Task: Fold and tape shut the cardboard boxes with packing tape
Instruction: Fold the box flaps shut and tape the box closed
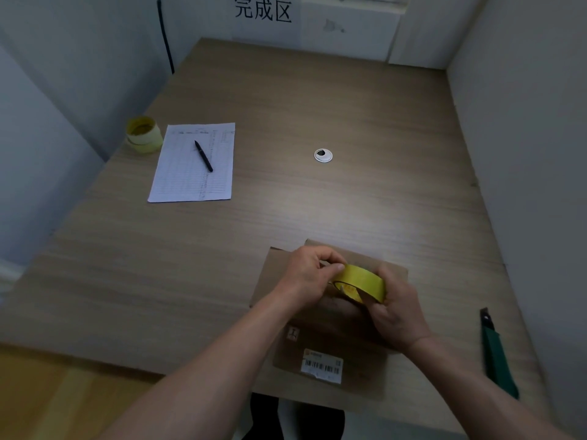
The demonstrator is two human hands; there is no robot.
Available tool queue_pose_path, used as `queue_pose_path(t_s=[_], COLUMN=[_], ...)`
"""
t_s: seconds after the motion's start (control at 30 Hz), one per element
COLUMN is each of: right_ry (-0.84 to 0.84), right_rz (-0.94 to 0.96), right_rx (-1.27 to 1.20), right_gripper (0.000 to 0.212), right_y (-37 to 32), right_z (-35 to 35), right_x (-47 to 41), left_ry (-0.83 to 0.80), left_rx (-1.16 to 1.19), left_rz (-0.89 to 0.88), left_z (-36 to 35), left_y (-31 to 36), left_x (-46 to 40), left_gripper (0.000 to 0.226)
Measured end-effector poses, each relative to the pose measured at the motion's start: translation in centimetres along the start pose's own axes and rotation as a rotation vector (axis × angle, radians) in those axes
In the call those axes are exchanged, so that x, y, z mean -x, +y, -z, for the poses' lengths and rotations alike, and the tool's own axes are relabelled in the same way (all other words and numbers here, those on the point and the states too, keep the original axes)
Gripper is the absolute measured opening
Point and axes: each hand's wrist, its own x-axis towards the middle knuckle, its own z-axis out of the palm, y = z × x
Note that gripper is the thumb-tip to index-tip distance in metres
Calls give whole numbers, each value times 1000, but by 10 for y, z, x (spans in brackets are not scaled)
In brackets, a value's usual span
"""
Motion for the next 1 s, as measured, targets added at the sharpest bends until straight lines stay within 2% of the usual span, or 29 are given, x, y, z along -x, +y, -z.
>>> queue_pose_path(t_s=[0.13,0.23,0.37,0.5,0.57,0.73,0.87,1.0], right_ry=[-19,-14,1,13,-3,-44,-1,104], right_rz=[-21,-52,-80,-104,-130,-166,-77,15], right_rx=[14,14,-14,-8,-6,-12,186,245], right_gripper=[24,15,17,21,22,27,18,13], right_y=[2,0,-2,1,2,4,1,-8], right_z=[0,0,-2,-2,-2,1,-2,-9], right_x=[-1,-6,-14,-18,-19,-21,-21,-22], left_ry=[-20,-84,-204,-280,-312,-312,-333,-184], left_rx=[-177,-225,-203,-5,-17,-175,-355,-429], left_rz=[-54,-65,-11,101,90,82,66,79], left_z=[-4,-2,8,13,17,18,17,11], left_y=[2,1,1,2,1,1,4,0], left_x=[0,0,-2,0,-1,-7,-8,0], left_gripper=[10,11,13,15,13,13,19,18])
